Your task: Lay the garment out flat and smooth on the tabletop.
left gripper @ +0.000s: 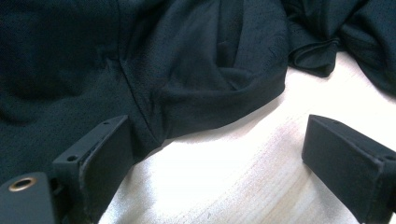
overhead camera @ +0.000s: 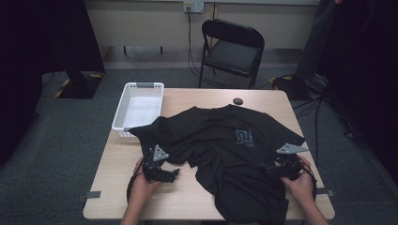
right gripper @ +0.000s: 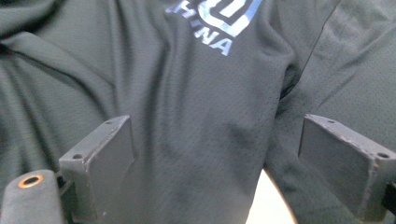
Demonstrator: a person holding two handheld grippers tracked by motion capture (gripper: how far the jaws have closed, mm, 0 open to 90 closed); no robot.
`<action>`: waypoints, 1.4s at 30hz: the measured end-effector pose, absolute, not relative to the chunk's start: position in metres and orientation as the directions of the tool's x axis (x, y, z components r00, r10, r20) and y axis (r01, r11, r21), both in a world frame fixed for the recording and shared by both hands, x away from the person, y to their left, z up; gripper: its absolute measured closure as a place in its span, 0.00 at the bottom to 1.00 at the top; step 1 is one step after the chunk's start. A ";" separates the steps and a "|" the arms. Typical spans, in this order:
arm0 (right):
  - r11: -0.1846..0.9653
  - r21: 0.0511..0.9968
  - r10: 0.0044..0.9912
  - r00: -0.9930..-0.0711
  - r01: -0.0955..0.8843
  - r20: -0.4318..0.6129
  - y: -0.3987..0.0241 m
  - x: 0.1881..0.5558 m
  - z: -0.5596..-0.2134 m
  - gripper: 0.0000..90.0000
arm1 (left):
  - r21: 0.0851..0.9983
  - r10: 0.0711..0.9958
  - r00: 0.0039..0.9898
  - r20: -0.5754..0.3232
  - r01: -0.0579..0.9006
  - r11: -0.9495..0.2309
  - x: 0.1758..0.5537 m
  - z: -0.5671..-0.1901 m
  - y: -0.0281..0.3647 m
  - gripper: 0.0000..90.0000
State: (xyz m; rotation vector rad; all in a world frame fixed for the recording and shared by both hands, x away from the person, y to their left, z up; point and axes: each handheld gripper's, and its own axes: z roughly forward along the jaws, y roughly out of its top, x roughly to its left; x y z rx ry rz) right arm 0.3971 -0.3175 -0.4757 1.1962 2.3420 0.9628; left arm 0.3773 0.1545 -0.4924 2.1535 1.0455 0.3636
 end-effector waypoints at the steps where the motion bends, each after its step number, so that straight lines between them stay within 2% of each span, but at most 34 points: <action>1: 0.424 0.696 0.808 -0.589 0.580 -0.001 -0.317 0.399 -0.478 0.10 | 0.700 0.772 0.633 -0.051 0.574 -0.424 0.377 -0.492 0.154 0.09; 7: 0.436 0.697 0.799 -0.601 0.570 -0.009 -0.316 0.398 -0.485 0.09 | 0.701 0.773 0.633 -0.043 0.571 -0.428 0.377 -0.492 0.155 0.09; 13: 0.410 0.686 0.806 -0.591 0.601 0.037 -0.319 0.401 -0.487 0.07 | 0.714 0.771 0.636 -0.035 0.556 -0.426 0.374 -0.490 0.152 0.11; 20: 0.409 0.686 0.806 -0.591 0.601 0.038 -0.319 0.401 -0.487 0.07 | 0.749 0.750 0.653 -0.106 0.548 -0.372 0.374 -0.464 0.137 0.15; 23: 0.409 0.686 0.806 -0.591 0.602 0.039 -0.319 0.401 -0.487 0.07 | 0.750 0.737 0.666 -0.117 0.546 -0.374 0.378 -0.454 0.125 0.24; 24: 0.409 0.686 0.806 -0.591 0.602 0.038 -0.319 0.401 -0.487 0.07 | 0.748 0.726 0.676 -0.125 0.545 -0.379 0.379 -0.453 0.120 0.36; 25: 0.409 0.686 0.806 -0.591 0.602 0.038 -0.319 0.401 -0.487 0.07 | 0.754 0.709 0.691 -0.139 0.538 -0.376 0.380 -0.452 0.115 0.36; 26: 0.409 0.686 0.806 -0.591 0.602 0.038 -0.319 0.401 -0.487 0.07 | 0.758 0.700 0.699 -0.145 0.533 -0.375 0.382 -0.452 0.111 0.51; 30: 0.409 0.686 0.806 -0.591 0.602 0.038 -0.319 0.401 -0.487 0.07 | 0.749 0.701 0.703 -0.123 0.529 -0.399 0.395 -0.455 0.088 0.57; 36: 0.409 0.686 0.806 -0.591 0.602 0.038 -0.319 0.401 -0.487 0.07 | 0.680 0.704 0.704 -0.093 0.561 -0.471 0.409 -0.461 0.077 0.83; 37: 0.409 0.686 0.806 -0.591 0.602 0.038 -0.319 0.401 -0.487 0.07 | 0.666 0.706 0.703 -0.088 0.568 -0.483 0.411 -0.462 0.075 0.83; 41: 0.409 0.686 0.806 -0.591 0.602 0.039 -0.319 0.401 -0.487 0.07 | 0.650 0.723 0.683 -0.105 0.598 -0.470 0.422 -0.447 0.077 0.98; 42: 0.409 0.686 0.806 -0.591 0.602 0.039 -0.319 0.401 -0.487 0.07 | 0.650 0.723 0.683 -0.105 0.598 -0.470 0.422 -0.447 0.077 0.98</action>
